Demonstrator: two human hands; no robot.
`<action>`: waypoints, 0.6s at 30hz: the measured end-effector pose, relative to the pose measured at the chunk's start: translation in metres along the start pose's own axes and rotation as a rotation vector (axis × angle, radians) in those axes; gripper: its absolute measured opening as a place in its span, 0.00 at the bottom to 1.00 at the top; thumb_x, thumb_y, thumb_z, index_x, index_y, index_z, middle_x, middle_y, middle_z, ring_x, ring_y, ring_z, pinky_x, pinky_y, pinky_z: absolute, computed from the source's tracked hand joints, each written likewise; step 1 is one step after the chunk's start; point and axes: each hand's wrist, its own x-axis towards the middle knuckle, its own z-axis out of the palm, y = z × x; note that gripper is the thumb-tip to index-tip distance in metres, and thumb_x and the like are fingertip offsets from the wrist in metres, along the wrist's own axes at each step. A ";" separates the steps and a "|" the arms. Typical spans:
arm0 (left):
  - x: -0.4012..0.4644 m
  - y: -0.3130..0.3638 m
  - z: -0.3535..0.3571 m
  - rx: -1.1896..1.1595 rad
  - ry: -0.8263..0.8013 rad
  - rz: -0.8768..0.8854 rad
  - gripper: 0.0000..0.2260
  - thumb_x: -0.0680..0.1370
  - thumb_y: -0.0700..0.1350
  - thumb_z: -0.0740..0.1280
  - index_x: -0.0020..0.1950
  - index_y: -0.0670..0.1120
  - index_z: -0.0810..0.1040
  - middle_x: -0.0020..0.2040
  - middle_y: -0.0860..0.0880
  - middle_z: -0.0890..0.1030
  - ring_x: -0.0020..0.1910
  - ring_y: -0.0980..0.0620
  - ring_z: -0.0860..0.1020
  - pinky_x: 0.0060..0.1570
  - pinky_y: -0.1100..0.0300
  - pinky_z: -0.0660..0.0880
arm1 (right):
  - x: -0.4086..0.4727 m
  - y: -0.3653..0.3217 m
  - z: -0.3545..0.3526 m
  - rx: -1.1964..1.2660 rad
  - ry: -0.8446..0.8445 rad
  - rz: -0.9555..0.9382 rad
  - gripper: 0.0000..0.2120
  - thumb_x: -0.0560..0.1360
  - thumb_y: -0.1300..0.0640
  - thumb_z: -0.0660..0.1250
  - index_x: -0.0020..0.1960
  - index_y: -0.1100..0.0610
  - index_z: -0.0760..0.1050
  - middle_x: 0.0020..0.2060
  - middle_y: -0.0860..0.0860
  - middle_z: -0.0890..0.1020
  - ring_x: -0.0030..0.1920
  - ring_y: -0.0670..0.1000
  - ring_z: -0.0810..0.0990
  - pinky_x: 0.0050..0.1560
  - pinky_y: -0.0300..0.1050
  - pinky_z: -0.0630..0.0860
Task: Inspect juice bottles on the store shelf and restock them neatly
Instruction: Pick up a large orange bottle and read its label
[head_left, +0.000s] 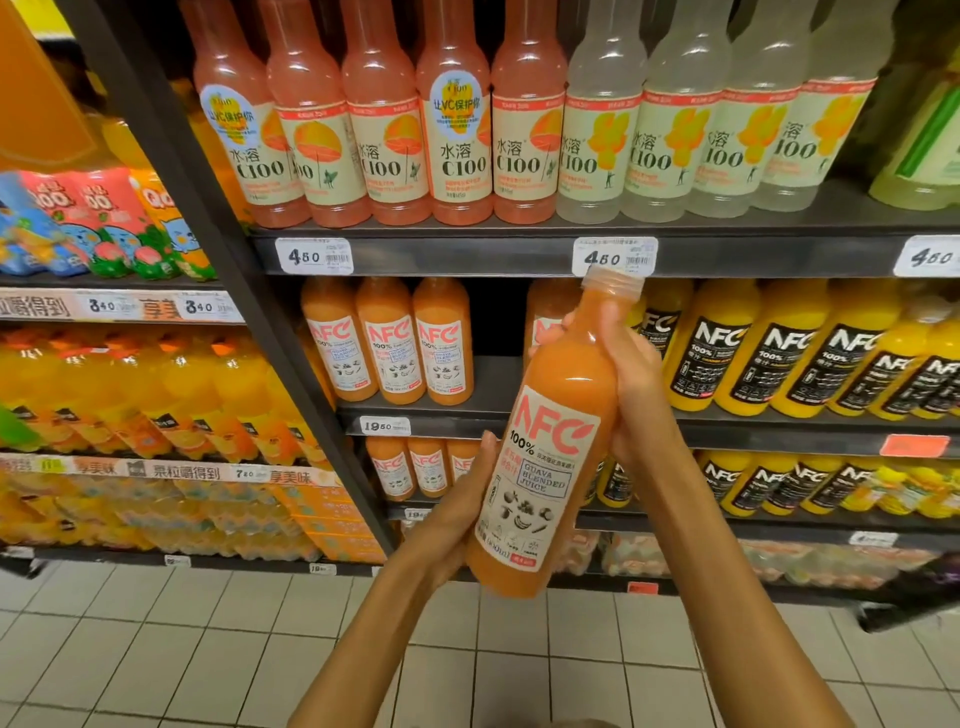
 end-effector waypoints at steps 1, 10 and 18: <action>0.004 0.003 0.001 0.035 0.009 0.013 0.18 0.73 0.66 0.52 0.51 0.68 0.80 0.51 0.58 0.84 0.52 0.58 0.82 0.43 0.66 0.78 | -0.002 -0.006 0.004 -0.047 -0.032 -0.069 0.19 0.74 0.42 0.63 0.52 0.57 0.75 0.45 0.55 0.84 0.46 0.56 0.83 0.47 0.50 0.79; 0.037 -0.016 0.018 -0.053 0.236 0.304 0.20 0.83 0.49 0.48 0.46 0.46 0.78 0.37 0.51 0.85 0.37 0.54 0.84 0.33 0.64 0.79 | -0.018 -0.034 0.026 -0.354 -0.116 -0.292 0.20 0.70 0.41 0.63 0.57 0.51 0.74 0.51 0.46 0.82 0.54 0.47 0.80 0.52 0.44 0.78; 0.042 -0.017 0.011 -0.027 0.461 0.405 0.23 0.82 0.47 0.52 0.32 0.51 0.79 0.33 0.47 0.82 0.34 0.50 0.82 0.38 0.55 0.79 | -0.049 -0.013 0.025 -0.392 0.040 -0.352 0.21 0.60 0.42 0.71 0.51 0.46 0.72 0.44 0.30 0.80 0.47 0.36 0.80 0.45 0.33 0.78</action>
